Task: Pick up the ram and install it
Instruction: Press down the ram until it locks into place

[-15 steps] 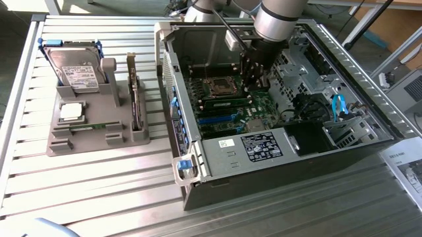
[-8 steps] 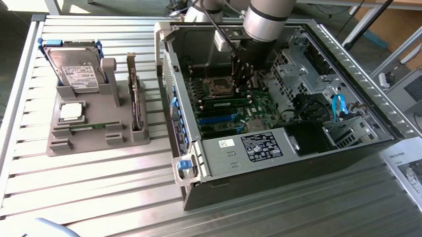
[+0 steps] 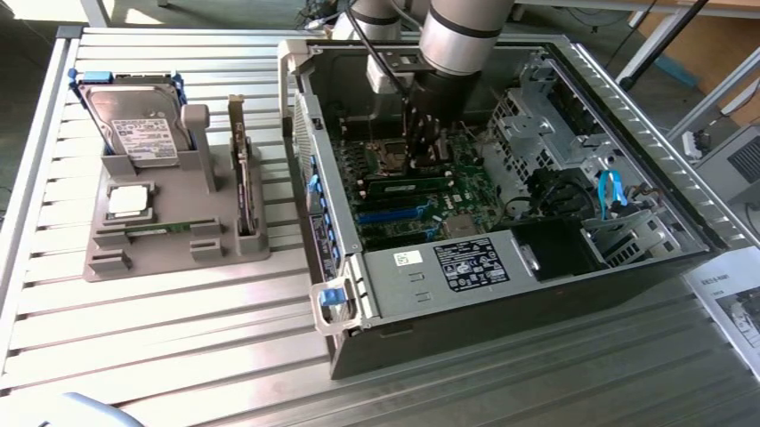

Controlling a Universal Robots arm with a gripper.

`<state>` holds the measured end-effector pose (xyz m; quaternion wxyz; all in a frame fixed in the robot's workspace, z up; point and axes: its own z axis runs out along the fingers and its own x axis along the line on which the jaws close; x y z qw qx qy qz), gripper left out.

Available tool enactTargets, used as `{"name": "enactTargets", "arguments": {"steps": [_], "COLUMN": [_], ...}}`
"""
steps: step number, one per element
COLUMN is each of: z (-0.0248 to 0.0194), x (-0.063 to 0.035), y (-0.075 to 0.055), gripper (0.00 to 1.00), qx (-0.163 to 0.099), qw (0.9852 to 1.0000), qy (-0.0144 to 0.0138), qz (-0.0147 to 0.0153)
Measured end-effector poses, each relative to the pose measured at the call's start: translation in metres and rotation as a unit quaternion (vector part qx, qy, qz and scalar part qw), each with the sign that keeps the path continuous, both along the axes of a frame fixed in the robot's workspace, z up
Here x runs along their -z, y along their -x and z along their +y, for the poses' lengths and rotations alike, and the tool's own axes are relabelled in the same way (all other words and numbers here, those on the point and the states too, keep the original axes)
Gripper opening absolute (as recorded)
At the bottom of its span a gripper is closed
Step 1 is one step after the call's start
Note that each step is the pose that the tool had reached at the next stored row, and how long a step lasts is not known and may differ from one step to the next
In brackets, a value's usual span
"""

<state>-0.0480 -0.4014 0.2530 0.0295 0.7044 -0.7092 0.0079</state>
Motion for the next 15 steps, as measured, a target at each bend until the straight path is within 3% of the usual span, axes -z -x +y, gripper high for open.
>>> {"name": "enactTargets", "arguments": {"steps": [12, 15], "z": [0.0, -0.0002], "x": [0.0, 0.0048], "y": [0.0055, 0.0055], "gripper": [0.1, 0.1], "qx": [0.0, 0.0], "qw": [1.0, 1.0], "qy": [0.0, 0.0], "qz": [0.0, 0.0]}}
